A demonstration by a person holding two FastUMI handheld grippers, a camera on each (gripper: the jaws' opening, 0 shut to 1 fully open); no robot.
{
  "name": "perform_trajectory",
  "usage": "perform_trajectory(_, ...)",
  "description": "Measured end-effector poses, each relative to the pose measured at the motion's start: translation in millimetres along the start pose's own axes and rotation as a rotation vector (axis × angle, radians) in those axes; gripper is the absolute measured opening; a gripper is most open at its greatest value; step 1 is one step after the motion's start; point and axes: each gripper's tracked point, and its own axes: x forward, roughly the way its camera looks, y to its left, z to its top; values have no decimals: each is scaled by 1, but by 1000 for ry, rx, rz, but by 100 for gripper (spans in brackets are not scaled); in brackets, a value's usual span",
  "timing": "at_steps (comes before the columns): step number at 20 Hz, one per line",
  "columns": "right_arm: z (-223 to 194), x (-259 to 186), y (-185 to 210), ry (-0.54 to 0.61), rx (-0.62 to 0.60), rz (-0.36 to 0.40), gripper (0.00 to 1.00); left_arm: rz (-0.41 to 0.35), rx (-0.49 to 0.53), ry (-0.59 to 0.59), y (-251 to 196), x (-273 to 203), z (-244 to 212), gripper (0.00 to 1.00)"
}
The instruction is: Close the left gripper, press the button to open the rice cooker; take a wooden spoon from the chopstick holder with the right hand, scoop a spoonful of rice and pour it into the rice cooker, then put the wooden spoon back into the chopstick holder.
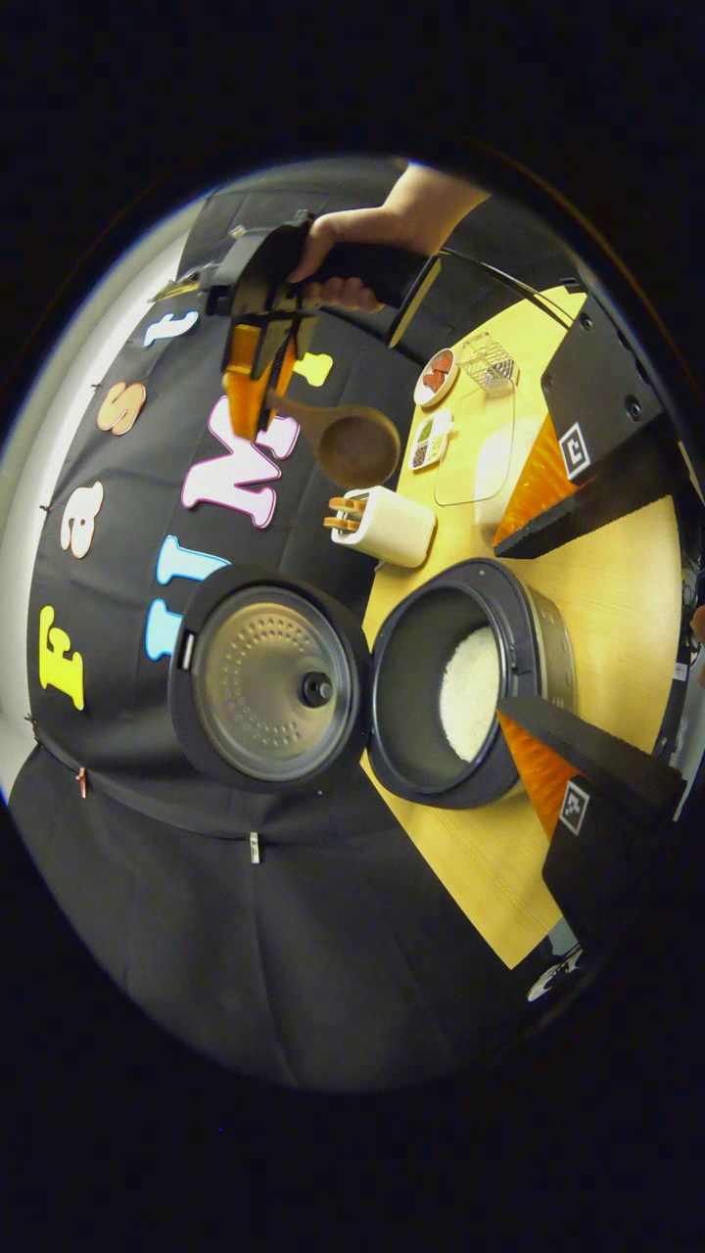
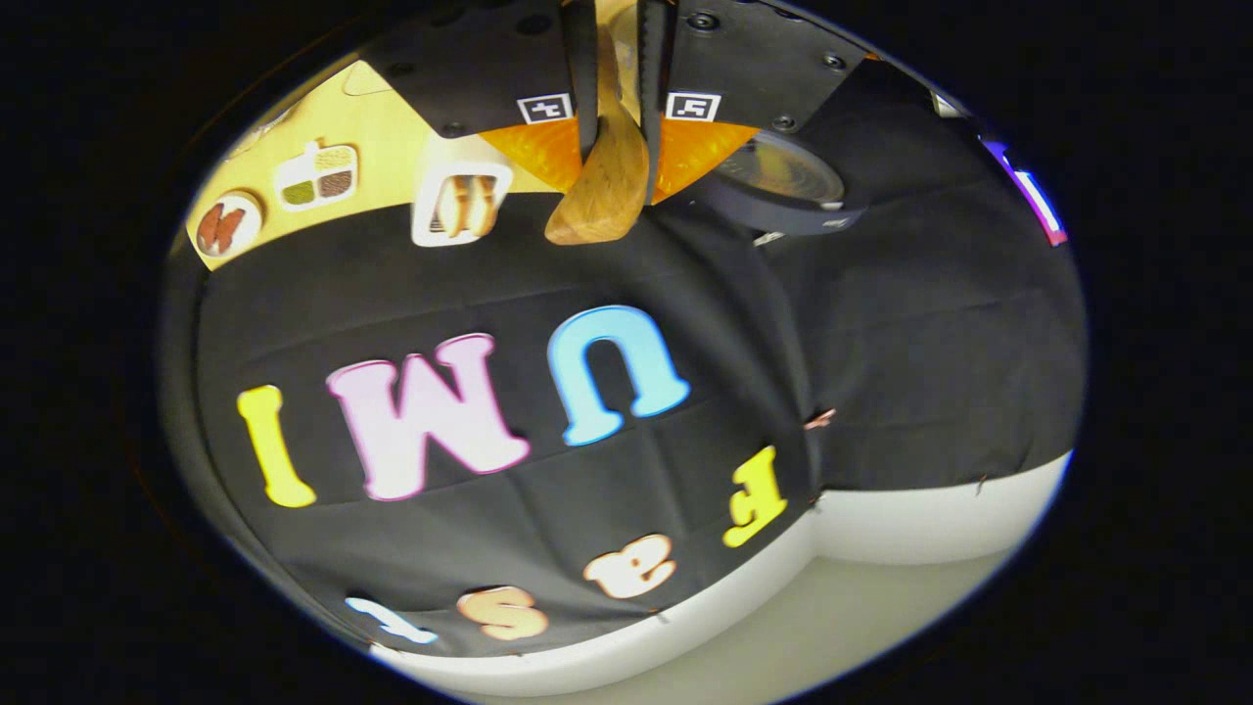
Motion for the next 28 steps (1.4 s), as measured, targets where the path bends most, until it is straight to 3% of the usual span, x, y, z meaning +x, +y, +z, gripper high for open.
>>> perform_trajectory(3, 16, -24, -77, -12, 41, -134, 20, 11, -2, -15, -11, 4, 11, 92)
perform_trajectory(10, 43, -94, -232, -63, 165, -406, 20, 55, -38, -19, -41, 10, 18, 95)
perform_trajectory(16, 24, -119, -348, -59, 299, -581, 20, 123, -82, 17, -63, 19, 9, 96)
perform_trajectory(21, 0, -122, -414, -45, 387, -654, 20, 208, -134, 30, -73, 19, 10, 95)
perform_trajectory(28, -70, -116, -444, 100, 419, -650, 20, 324, -140, 27, -89, 6, 13, 95)
